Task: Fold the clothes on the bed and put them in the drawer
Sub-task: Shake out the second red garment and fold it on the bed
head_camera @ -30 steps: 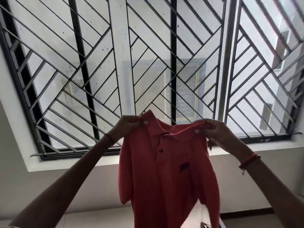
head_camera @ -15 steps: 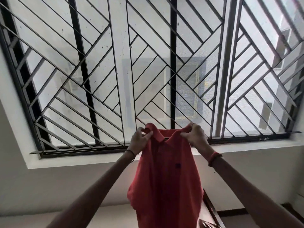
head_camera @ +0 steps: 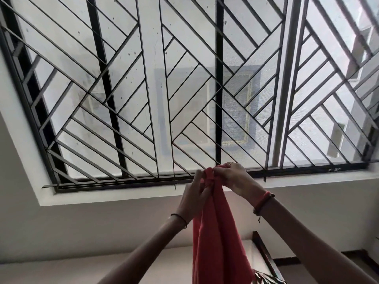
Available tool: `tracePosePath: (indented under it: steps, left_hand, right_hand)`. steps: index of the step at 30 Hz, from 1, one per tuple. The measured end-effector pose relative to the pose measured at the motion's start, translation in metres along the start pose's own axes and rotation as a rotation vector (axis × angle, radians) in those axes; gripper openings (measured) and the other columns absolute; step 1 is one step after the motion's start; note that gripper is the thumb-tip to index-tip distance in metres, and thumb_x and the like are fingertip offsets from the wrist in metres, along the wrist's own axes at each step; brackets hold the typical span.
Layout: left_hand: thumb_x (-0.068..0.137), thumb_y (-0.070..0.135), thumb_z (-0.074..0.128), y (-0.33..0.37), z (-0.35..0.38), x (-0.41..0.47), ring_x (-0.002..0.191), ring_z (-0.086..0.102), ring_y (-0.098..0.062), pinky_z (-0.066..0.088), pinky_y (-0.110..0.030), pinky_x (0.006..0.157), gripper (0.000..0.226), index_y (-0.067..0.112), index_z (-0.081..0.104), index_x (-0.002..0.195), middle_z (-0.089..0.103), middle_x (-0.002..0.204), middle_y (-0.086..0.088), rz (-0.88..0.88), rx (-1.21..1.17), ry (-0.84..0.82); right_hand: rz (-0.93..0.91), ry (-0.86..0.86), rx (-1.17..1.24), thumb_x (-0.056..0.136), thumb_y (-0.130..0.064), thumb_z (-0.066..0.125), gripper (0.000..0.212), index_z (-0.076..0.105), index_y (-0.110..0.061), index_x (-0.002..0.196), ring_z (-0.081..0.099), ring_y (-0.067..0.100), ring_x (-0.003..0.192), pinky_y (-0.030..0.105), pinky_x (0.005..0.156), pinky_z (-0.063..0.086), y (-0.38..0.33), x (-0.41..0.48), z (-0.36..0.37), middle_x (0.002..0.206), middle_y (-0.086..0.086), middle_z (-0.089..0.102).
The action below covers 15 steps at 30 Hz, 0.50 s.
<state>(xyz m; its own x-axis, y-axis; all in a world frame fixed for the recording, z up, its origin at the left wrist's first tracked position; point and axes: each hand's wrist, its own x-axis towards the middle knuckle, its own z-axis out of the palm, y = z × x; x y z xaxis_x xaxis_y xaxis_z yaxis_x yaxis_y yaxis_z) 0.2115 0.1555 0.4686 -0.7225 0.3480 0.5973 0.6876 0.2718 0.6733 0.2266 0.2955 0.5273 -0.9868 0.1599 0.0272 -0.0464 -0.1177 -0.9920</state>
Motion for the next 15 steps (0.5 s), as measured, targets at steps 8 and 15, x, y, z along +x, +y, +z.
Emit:
tracePosePath:
  steps: [8,15]
  left_hand:
    - [0.095,0.01,0.049,-0.004,-0.002,0.005,0.048,0.04,-0.006,0.029,-0.018,0.044,0.01,0.011,0.04,0.1,0.059,0.066,-0.018,-0.016,0.019,-0.008]
    - [0.093,0.008,0.046,-0.001,0.003,0.008,0.048,0.043,-0.003,0.035,-0.028,0.046,0.014,0.008,0.036,0.102,0.052,0.063,-0.001,-0.018,-0.049,-0.051]
  right_hand:
    - [-0.038,-0.221,-0.074,0.089,-0.012,0.063,0.011,0.066,-0.002,0.087,0.066,0.012,0.073,0.019,0.071,0.052,-0.007,-0.005,-0.002,0.079,0.008,0.069]
    - [-0.216,-0.139,-0.318,0.079,-0.002,0.072,0.009,0.067,-0.001,0.086,0.066,0.021,0.077,0.035,0.082,0.054,-0.011,-0.012,-0.005,0.086,0.02,0.069]
